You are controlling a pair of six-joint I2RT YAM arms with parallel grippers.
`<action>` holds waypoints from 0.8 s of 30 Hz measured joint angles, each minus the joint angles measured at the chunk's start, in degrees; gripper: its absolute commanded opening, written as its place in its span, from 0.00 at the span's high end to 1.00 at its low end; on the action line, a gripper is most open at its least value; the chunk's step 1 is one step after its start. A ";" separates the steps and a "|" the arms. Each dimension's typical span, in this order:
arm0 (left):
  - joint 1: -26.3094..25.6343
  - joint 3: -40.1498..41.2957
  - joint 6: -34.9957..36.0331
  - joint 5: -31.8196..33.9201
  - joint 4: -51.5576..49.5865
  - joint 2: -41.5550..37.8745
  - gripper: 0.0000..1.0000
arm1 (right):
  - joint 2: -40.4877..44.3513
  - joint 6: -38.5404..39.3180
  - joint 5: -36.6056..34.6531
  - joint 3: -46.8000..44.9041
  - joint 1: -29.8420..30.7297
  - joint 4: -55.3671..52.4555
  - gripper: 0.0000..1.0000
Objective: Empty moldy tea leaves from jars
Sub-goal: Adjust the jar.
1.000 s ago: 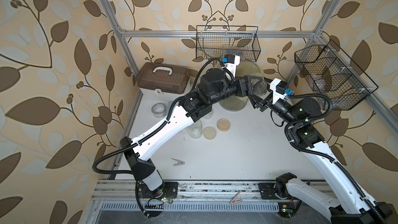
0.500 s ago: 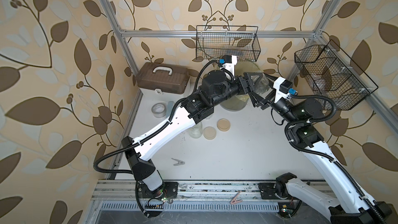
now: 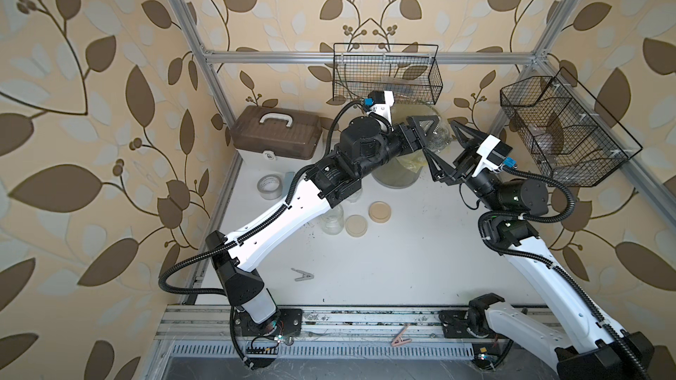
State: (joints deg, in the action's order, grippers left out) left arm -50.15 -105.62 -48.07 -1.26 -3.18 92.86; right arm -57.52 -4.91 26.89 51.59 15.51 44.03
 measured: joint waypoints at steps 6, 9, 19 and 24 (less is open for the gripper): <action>0.79 0.00 -1.70 -0.63 1.09 0.00 0.85 | -4.04 -4.98 0.50 -0.39 -0.26 9.40 0.05; 1.14 0.00 -3.15 -1.53 2.34 0.00 0.85 | -6.21 -7.69 0.57 -0.39 -0.28 14.08 0.05; 1.51 -0.04 -4.83 -2.40 2.97 0.00 0.85 | -12.22 -13.99 0.55 -0.37 -0.31 24.20 0.05; 1.51 -0.48 -4.92 -2.80 2.99 0.02 0.85 | -15.72 -16.48 0.66 0.33 -0.31 27.78 0.06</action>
State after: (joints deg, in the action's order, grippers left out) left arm -48.64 -106.10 -52.99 -4.05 -0.19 92.88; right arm -73.23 -21.39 27.55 51.92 15.20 71.81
